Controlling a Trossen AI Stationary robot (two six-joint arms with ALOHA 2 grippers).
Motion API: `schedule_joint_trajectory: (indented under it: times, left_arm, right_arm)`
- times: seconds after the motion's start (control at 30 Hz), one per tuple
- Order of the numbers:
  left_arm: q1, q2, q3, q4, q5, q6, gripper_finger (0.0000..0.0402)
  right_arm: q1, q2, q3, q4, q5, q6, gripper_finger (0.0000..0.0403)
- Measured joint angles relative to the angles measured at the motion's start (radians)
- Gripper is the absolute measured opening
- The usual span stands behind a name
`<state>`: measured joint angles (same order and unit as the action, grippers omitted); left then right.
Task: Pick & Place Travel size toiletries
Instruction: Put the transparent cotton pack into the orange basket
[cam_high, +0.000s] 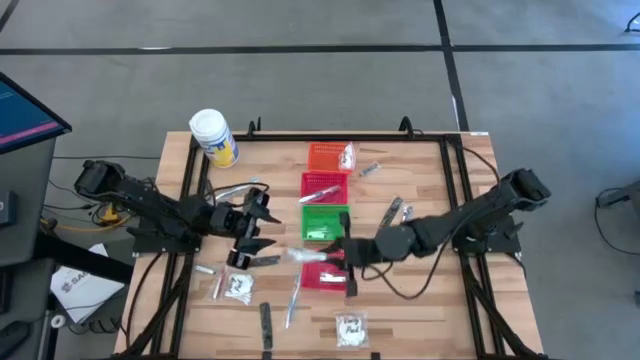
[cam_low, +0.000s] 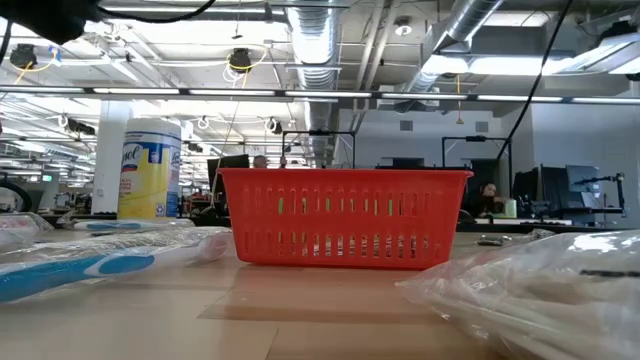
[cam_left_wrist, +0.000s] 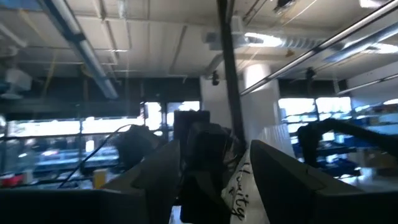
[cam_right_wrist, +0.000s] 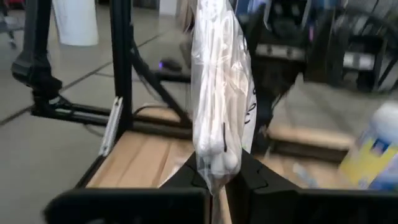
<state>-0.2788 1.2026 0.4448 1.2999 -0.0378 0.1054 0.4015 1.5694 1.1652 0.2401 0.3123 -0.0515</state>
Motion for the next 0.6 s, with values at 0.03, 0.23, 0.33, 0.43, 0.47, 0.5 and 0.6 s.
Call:
schedule_joint_trajectory:
  times: [0.03, 0.23, 0.33, 0.43, 0.47, 0.5, 0.6]
  left_arm:
    - [-0.007, 0.000, 0.000, -0.017, -0.039, 0.018, 0.0190]
    - [-0.048, -0.046, 0.068, -0.301, -0.255, 0.088, 0.0190]
    - [-0.079, -0.058, 0.127, -0.486, -0.379, 0.134, 0.0190]
    - [-0.115, -0.058, 0.171, -0.601, -0.474, 0.215, 0.0190]
    - [-0.124, -0.057, 0.181, -0.620, -0.487, 0.241, 0.0190]
    - [-0.130, -0.055, 0.185, -0.626, -0.490, 0.264, 0.0190]
    - [-0.154, -0.053, 0.185, -0.635, -0.492, 0.327, 0.0190]
  right_arm:
    - [-0.015, -0.010, 0.000, -0.040, -0.022, 0.034, 0.0011]
    - [-0.086, -0.061, 0.000, -0.255, -0.151, 0.131, 0.0009]
    - [-0.110, -0.080, -0.018, -0.339, -0.282, 0.124, 0.0009]
    - [-0.127, -0.086, -0.041, -0.353, -0.453, 0.098, 0.0009]
    - [-0.132, -0.086, -0.042, -0.363, -0.521, 0.096, 0.0009]
    - [-0.139, -0.086, -0.042, -0.372, -0.584, 0.091, 0.0009]
    - [-0.154, -0.078, -0.042, -0.364, -0.717, 0.081, 0.0009]
